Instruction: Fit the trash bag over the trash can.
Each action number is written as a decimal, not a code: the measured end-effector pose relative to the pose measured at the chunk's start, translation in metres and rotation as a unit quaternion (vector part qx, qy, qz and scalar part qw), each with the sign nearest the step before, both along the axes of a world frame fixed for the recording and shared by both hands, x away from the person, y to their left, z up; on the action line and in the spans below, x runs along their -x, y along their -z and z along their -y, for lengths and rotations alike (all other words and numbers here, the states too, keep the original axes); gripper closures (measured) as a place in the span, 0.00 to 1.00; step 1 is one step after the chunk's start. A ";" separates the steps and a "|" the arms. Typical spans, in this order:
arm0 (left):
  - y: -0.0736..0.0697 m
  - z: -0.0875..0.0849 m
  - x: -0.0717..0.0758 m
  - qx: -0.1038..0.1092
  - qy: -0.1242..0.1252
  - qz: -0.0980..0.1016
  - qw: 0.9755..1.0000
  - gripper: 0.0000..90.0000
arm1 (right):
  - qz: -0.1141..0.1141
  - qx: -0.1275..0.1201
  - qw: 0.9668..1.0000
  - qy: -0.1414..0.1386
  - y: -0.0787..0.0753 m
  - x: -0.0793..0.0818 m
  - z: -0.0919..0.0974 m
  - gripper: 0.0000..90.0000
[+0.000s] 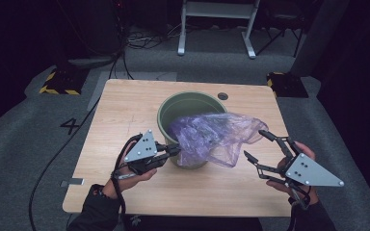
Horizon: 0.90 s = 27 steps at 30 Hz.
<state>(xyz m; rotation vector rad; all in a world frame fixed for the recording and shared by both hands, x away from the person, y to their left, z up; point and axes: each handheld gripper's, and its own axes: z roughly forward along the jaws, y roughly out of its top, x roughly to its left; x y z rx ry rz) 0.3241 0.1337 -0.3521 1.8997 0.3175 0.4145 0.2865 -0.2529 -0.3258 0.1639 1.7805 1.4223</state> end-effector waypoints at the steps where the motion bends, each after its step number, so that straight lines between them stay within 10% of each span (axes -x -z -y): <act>1: 0.000 0.000 0.000 0.004 0.000 -0.002 1.000 0.96 | 0.007 0.011 1.000 0.001 0.000 0.001 -0.002 0.37; 10: 0.005 0.001 -0.005 0.005 -0.002 -0.011 1.000 0.95 | 0.004 0.059 0.998 0.021 0.007 -0.007 -0.020 0.31; 19: 0.008 -0.008 -0.010 0.000 -0.015 -0.010 1.000 0.91 | -0.030 0.055 0.997 0.053 0.013 -0.038 -0.026 0.93; 27: 0.009 -0.027 -0.021 0.007 -0.030 -0.022 0.999 0.87 | -0.059 0.042 0.995 0.074 0.009 -0.067 -0.025 1.00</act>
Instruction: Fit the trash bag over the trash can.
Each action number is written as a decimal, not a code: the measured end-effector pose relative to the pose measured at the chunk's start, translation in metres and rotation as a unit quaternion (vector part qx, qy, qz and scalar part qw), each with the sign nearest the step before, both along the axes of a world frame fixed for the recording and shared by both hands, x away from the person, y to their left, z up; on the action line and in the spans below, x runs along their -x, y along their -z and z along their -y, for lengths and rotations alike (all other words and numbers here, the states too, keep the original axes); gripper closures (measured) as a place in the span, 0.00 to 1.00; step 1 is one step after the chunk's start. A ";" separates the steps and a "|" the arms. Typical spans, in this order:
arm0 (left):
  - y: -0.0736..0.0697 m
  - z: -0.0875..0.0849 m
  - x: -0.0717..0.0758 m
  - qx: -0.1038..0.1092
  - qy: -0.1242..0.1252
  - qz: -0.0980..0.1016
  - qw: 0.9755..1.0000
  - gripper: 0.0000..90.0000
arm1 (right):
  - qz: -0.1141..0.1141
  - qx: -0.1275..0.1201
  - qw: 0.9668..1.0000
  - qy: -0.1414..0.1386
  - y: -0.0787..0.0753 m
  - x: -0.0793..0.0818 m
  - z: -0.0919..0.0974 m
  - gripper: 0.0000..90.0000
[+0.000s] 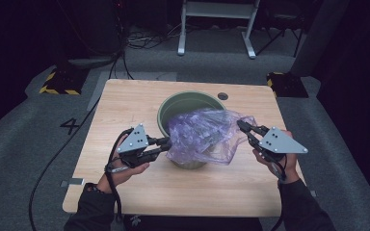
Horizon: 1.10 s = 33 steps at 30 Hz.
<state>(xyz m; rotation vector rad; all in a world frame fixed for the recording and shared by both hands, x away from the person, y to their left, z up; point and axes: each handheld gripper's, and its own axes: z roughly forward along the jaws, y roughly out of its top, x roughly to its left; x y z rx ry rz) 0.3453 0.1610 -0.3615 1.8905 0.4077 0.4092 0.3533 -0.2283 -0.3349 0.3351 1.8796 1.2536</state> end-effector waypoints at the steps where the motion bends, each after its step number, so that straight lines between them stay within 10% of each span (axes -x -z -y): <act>1: 0.001 -0.003 -0.001 0.002 -0.004 -0.003 1.000 0.87 | -0.006 -0.009 1.000 -0.001 0.000 -0.003 0.001 1.00; 16: 0.019 -0.035 -0.011 -0.023 -0.061 -0.023 0.998 0.78 | -0.062 -0.040 0.997 0.028 0.004 -0.034 0.008 1.00; 22: 0.010 -0.048 0.003 0.003 -0.086 -0.014 0.996 0.41 | -0.069 -0.042 0.996 0.031 0.003 -0.038 0.007 1.00; 33: -0.029 -0.018 0.038 0.027 -0.030 0.017 0.999 0.17 | -0.067 -0.029 0.997 0.033 0.001 -0.037 0.001 1.00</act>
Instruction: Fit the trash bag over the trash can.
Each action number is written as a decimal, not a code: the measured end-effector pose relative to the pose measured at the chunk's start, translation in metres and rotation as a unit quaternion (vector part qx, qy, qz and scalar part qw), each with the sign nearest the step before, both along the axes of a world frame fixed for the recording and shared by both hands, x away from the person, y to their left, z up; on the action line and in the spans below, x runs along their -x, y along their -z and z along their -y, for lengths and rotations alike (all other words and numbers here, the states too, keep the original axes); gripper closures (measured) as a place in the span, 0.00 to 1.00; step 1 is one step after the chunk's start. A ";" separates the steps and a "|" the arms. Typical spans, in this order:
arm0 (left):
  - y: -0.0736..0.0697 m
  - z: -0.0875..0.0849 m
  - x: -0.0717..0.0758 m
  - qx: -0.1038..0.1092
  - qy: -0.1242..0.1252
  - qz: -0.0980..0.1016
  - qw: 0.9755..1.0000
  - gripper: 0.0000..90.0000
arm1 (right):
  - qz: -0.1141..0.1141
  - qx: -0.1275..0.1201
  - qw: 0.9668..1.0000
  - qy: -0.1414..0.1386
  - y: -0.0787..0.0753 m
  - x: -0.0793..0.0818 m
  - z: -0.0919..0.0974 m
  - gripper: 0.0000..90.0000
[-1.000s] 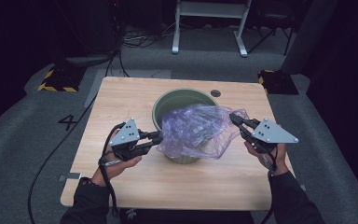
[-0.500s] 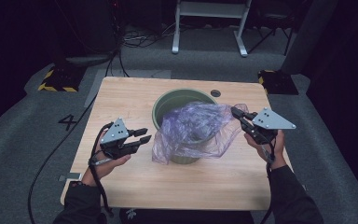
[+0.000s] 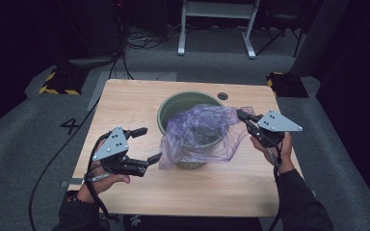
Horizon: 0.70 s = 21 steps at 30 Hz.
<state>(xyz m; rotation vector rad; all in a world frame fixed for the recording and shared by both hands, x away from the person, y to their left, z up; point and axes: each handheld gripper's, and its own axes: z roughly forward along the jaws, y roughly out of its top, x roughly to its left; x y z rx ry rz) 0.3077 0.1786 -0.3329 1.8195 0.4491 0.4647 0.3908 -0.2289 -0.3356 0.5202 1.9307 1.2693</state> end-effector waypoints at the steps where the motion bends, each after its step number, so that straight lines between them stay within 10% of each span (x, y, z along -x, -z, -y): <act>1: -0.003 0.003 0.002 0.004 0.002 0.002 1.000 0.17 | -0.001 0.003 1.000 0.002 0.000 0.000 -0.001 1.00; 8: -0.015 0.028 0.016 -0.017 0.036 0.017 0.999 0.17 | -0.006 0.007 1.000 0.010 -0.001 -0.001 0.000 1.00; 14: -0.012 0.038 0.001 -0.032 -0.031 0.008 0.999 0.18 | -0.010 0.007 1.000 0.008 -0.002 -0.001 0.001 1.00; 21: -0.012 0.028 -0.026 -0.025 -0.071 -0.003 0.997 0.54 | -0.012 0.013 1.000 0.002 -0.003 -0.003 -0.002 1.00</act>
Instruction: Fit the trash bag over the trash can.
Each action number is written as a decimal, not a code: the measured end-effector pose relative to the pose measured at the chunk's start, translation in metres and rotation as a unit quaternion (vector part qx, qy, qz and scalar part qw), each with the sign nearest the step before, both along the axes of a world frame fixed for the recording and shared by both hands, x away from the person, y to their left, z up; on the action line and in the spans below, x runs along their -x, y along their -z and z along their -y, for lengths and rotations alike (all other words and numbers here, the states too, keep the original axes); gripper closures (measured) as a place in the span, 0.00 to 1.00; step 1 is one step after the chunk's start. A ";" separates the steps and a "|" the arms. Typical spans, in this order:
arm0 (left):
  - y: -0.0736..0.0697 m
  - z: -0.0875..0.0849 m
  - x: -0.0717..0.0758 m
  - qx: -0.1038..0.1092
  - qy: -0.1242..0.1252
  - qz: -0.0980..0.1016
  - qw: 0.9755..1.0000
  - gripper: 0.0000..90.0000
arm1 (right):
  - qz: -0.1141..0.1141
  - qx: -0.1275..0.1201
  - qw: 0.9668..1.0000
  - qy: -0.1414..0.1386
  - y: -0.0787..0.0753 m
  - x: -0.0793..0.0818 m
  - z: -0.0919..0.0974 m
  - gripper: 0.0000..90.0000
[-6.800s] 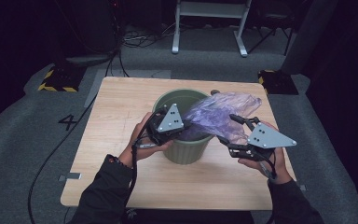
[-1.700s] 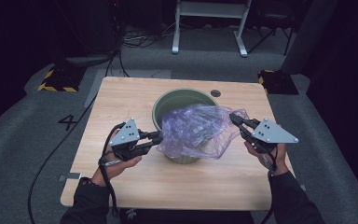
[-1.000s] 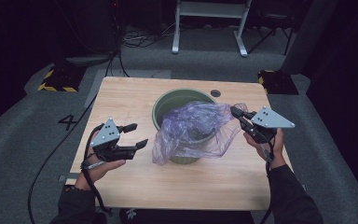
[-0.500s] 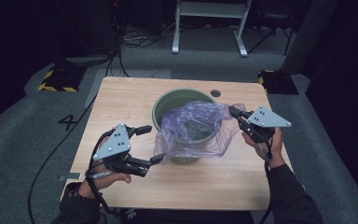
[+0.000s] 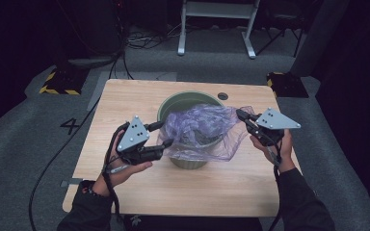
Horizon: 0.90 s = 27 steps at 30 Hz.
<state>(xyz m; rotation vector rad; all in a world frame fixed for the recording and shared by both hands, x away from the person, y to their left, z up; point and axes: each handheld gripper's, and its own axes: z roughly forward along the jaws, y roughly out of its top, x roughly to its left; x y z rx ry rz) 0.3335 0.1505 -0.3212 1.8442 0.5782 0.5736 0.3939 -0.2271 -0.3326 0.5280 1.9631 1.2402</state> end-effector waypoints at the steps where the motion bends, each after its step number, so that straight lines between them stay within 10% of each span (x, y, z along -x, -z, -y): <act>1: 0.000 -0.002 -0.004 0.000 -0.003 -0.002 1.000 0.58 | -0.001 0.001 1.000 -0.002 0.000 -0.001 0.000 1.00; 8: 0.008 -0.013 -0.036 -0.006 -0.005 -0.032 0.999 0.92 | -0.018 0.006 1.000 0.002 -0.001 -0.012 -0.003 1.00; 15: 0.020 -0.019 -0.047 0.001 0.005 -0.059 0.998 0.99 | -0.055 -0.002 0.998 0.012 0.007 -0.032 -0.003 1.00; 27: 0.035 -0.038 -0.011 0.011 0.033 -0.057 0.998 0.98 | -0.062 -0.019 0.998 -0.020 0.016 -0.008 0.005 1.00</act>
